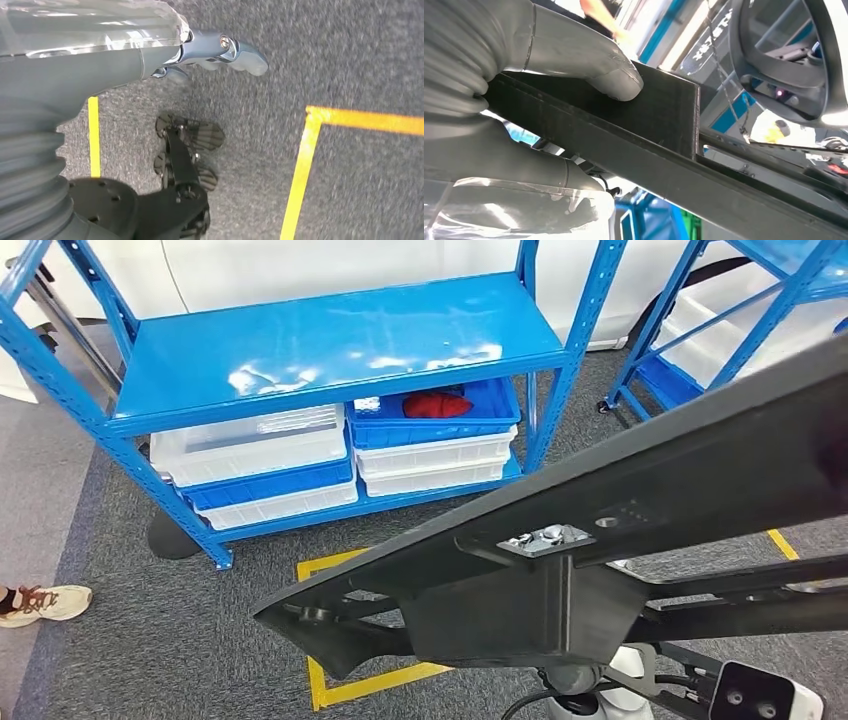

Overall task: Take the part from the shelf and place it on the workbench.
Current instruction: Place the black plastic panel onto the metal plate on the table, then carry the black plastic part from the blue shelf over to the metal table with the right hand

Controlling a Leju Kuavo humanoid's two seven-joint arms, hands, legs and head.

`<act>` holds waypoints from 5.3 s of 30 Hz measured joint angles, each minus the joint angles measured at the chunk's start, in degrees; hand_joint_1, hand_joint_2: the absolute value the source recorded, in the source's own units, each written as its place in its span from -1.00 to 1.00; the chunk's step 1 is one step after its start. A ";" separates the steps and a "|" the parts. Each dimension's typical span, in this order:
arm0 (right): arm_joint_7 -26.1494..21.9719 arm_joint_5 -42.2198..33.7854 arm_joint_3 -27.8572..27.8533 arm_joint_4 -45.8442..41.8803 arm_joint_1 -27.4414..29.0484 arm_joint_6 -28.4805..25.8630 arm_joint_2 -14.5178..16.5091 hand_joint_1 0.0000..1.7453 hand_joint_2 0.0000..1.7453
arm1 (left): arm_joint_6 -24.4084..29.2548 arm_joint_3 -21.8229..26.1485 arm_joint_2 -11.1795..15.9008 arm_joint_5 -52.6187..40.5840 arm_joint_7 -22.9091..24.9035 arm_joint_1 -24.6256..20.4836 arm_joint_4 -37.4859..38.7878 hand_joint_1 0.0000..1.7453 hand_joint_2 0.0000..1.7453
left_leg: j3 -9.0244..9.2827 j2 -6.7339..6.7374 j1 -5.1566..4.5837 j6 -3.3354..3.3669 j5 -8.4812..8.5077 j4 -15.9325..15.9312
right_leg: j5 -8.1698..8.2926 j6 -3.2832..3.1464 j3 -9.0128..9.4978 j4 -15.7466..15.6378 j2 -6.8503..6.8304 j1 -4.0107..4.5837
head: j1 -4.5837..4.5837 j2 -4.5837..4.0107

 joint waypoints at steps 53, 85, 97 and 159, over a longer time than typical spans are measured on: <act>0.07 -3.20 1.73 2.38 -3.25 -7.72 -4.51 1.00 1.00 | 3.73 -1.40 -3.92 -1.09 0.87 0.94 0.11 -1.00 1.00 | -0.16 -0.90 0.85 1.68 1.80 -1.64 | -3.06 2.88 -7.83 12.67 1.17 -1.12 | 0.02 0.00; -0.03 0.24 -19.38 -5.95 11.26 -2.41 -0.22 1.00 1.00 | 3.05 -3.60 3.14 -6.21 -0.86 -0.02 -0.07 -1.00 1.00 | 0.09 0.09 0.54 1.42 1.25 -1.38 | -1.35 2.57 -4.14 6.57 -0.44 -0.79 | 0.02 0.00; 0.05 0.87 -5.42 -1.51 3.35 -11.45 -2.86 1.00 1.00 | 2.89 -1.61 3.08 -2.17 -0.41 0.25 -0.07 -1.00 1.00 | -6.80 -3.23 0.68 -0.93 -6.56 14.87 | 0.20 -0.55 -1.41 0.84 4.05 -0.35 | 0.00 0.00; 1.06 -3.58 7.37 11.70 -3.75 -8.23 -8.96 1.00 1.00 | 3.06 -0.49 -1.85 -1.83 3.12 0.62 0.02 -1.00 1.00 | -7.60 -3.35 0.73 -0.77 -4.34 13.98 | 0.39 -0.34 -1.16 0.25 4.28 -0.31 | 0.00 0.00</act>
